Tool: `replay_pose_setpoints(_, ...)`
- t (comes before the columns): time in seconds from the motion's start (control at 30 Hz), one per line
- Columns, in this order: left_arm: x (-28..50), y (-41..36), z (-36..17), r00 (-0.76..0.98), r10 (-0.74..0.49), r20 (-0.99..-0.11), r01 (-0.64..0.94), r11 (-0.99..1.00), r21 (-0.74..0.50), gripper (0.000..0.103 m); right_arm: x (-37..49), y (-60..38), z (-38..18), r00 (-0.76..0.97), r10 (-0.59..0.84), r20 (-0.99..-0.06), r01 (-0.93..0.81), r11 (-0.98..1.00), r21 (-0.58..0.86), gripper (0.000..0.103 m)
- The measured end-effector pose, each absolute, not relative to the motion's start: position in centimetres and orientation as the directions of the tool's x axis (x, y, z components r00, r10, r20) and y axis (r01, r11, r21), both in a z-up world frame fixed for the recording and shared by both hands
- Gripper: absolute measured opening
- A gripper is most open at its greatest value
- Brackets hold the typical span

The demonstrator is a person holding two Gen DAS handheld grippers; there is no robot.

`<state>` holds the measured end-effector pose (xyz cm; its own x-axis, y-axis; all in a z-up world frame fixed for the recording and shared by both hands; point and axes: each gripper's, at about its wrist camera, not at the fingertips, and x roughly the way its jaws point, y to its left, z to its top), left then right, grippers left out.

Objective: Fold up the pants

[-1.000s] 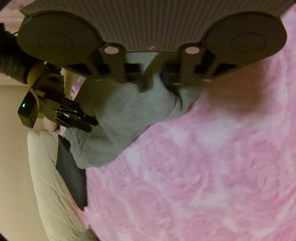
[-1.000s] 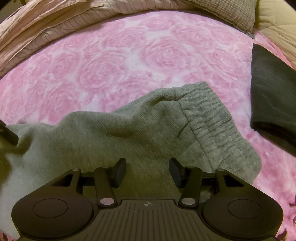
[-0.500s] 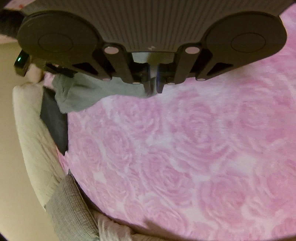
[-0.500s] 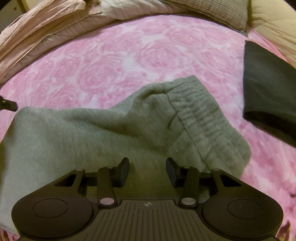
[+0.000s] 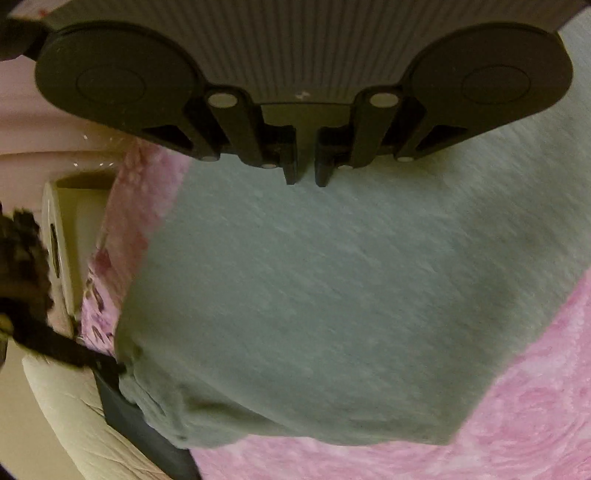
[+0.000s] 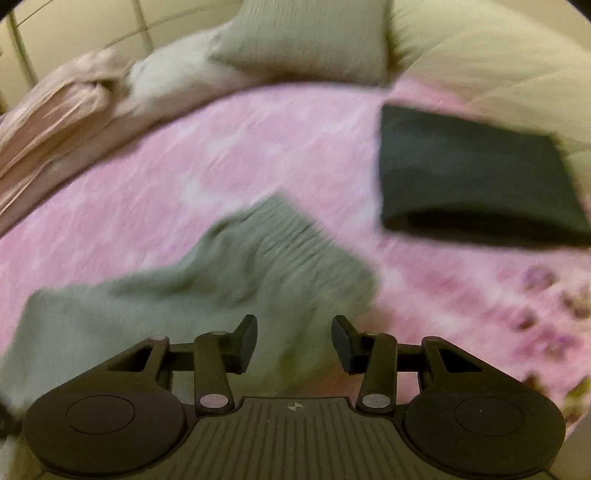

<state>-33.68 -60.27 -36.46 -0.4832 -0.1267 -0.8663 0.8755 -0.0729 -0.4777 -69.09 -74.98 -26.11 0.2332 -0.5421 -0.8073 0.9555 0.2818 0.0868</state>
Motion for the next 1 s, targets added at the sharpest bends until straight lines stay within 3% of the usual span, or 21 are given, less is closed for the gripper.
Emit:
replay_pose_setpoints(0.1,-35.1,-59.3,-37.2,-0.463,-0.089,-0.882,0.884,-0.117,-0.453,0.005,-70.6,-76.8,-26.2,0.202,-0.579,-0.790,0.975,0.192,0.109,0.044)
replay_pose_setpoints(0.2,-35.4,-58.3,-37.3,-0.455,-0.099,-0.885,0.888,-0.119,-0.443,0.005,-70.6,-78.8,-29.0,0.177,-0.509,-0.842,0.969,0.241,0.059,0.045)
replay_pose_setpoints(0.27,-35.1,-58.0,-37.1,-0.443,-0.092,-0.892,0.896,-0.093,-0.435,0.004,-71.4,-79.7,-30.0,0.171,-0.511,-0.843,0.966,0.255,0.042,0.071)
replay_pose_setpoints(0.3,-34.9,-57.5,-36.8,-0.430,-0.094,-0.898,0.902,-0.089,-0.423,0.005,-72.1,-80.0,-30.0,0.167,-0.515,-0.841,0.970,0.239,0.046,0.072)
replay_pose_setpoints(0.73,-24.2,-45.5,-33.1,-0.206,-0.208,-0.956,0.961,0.143,-0.238,0.006,-67.7,-71.1,-25.1,0.166,-0.592,-0.789,0.965,0.263,0.006,0.072)
replay_pose_setpoints(1.0,-14.8,-35.3,-33.1,-0.148,-0.271,-0.951,0.975,0.120,-0.186,0.006,-53.8,-56.4,-25.8,0.402,-0.482,-0.778,0.837,0.538,0.099,0.072)
